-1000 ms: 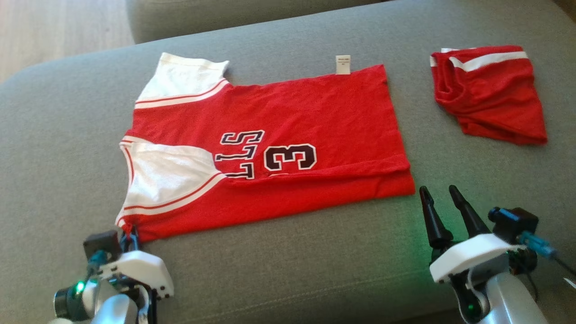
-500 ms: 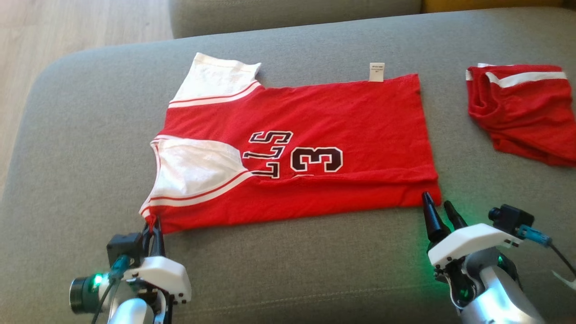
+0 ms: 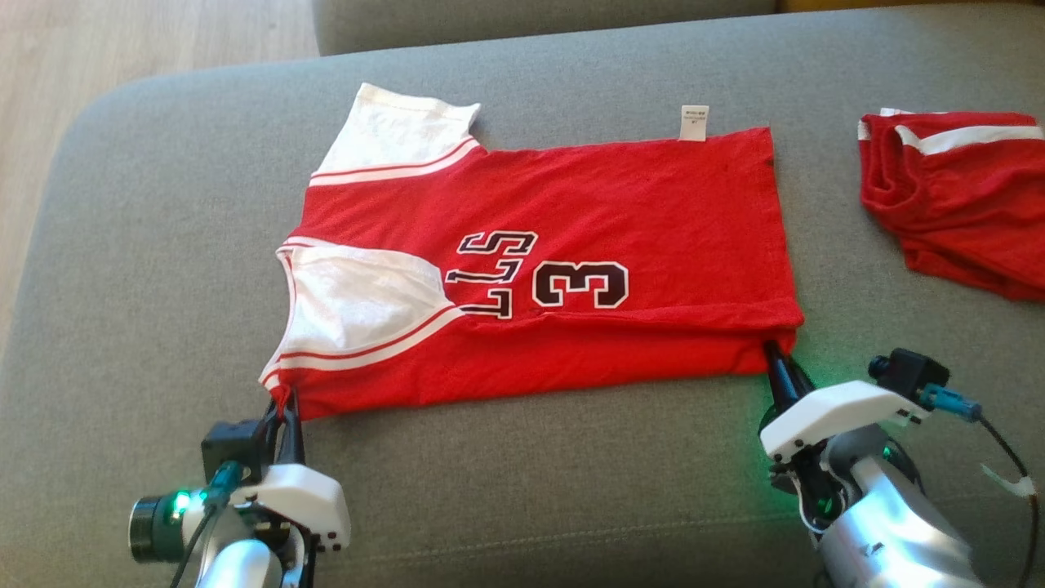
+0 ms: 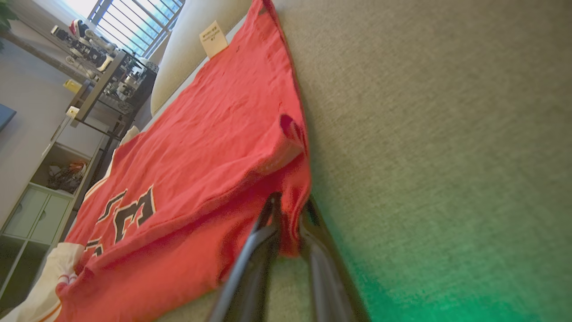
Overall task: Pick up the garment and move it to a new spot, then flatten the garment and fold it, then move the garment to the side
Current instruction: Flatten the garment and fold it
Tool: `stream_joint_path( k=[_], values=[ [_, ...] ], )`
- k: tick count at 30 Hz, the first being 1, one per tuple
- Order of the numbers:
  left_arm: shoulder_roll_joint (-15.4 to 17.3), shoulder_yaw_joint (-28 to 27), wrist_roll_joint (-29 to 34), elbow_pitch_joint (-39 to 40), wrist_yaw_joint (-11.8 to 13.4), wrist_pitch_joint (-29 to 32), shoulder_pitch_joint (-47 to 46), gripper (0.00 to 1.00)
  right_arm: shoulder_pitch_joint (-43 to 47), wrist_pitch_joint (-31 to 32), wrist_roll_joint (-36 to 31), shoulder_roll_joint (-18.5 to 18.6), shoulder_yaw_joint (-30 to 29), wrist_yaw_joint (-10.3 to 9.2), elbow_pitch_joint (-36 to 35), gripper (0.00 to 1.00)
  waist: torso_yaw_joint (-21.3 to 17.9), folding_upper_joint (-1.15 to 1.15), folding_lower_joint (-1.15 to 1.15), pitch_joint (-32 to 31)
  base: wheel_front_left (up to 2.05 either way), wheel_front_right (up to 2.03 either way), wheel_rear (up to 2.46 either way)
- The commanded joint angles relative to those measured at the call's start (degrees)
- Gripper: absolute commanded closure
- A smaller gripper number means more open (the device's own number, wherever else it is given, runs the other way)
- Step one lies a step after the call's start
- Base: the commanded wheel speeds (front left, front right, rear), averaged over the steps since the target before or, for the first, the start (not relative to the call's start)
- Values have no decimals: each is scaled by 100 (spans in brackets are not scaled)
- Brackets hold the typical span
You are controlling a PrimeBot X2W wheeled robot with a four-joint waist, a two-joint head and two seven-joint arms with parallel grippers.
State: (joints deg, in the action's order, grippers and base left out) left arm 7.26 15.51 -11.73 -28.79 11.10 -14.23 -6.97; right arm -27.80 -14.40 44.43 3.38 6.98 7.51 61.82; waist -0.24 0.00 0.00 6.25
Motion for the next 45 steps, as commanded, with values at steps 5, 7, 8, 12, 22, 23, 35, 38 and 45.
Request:
stream_joint_path(
  k=[5, 7, 8, 12, 22, 23, 35, 38, 45],
  values=[
    [211, -219, 2, 135, 56, -76, -84, 100, -147, -55, -44, -50, 192, -2, -14, 100, -58, 0, 0, -166, 0, 0, 0],
    [239, -222, -3, 146, 61, -76, -24, 100, -134, -57, -110, -50, 152, -2, -22, 100, -86, 0, 0, -247, 0, 0, 0],
    [254, -222, -5, 155, 60, -76, 11, 100, -118, -57, -144, -50, 138, -2, -30, 100, -100, 0, 0, -290, 0, 0, 0],
    [320, -220, -16, 198, 62, -76, 198, 100, -29, -59, -312, -50, 99, -2, -6, 100, -151, 0, 0, -475, 0, 0, 0],
    [583, -134, 42, 419, 91, -10, 729, 100, 120, 530, -603, 149, 176, -2, 76, 100, -275, 0, 0, -734, 0, 0, 0],
    [583, -134, 42, 419, 91, -10, 729, 100, 120, 530, -603, 149, 176, -2, 76, 100, -275, 0, 0, -734, 0, 0, 0],
    [728, 132, 164, 756, 115, 190, 1225, 100, 715, 1428, -701, 405, -9, -2, -649, 100, -364, 0, 0, -843, 0, 0, 0],
    [780, 150, 174, 879, 160, 267, 1360, 100, 884, 1621, -793, 417, -134, -2, -936, 100, -400, 0, 0, -854, 0, 0, 0],
    [891, 191, 226, 1107, 270, 493, 1512, 100, 1317, 2092, -1136, 373, -582, -2, -1747, 100, -401, 0, 0, -862, 0, 0, 0]
  ],
)
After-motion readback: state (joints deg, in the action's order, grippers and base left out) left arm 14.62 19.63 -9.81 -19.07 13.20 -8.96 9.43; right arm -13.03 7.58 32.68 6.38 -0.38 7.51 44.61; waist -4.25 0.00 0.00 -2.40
